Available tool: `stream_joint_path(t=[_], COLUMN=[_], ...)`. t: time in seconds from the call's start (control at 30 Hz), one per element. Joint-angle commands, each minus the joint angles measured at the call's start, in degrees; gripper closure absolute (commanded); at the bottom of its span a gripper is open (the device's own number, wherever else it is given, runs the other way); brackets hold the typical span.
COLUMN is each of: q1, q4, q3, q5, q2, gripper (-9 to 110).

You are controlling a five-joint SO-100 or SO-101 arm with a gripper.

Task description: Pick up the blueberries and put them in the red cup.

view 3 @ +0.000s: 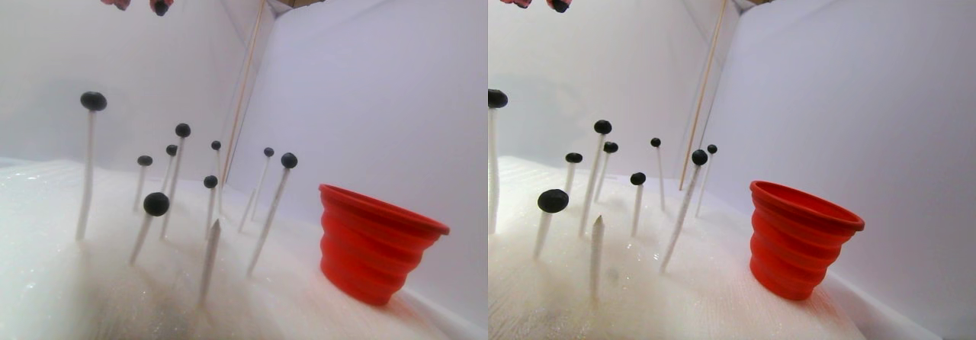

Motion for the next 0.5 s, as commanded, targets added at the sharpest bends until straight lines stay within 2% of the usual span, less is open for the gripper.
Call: stream_joint_path(t=[0.0,0.47], q1=[-0.6,-2.3], q4=[-1.8,-6.8], q3=[-0.5,3.6], q5=[-0.8,-3.3], q2=[-0.3,-4.0], gripper=[86,85])
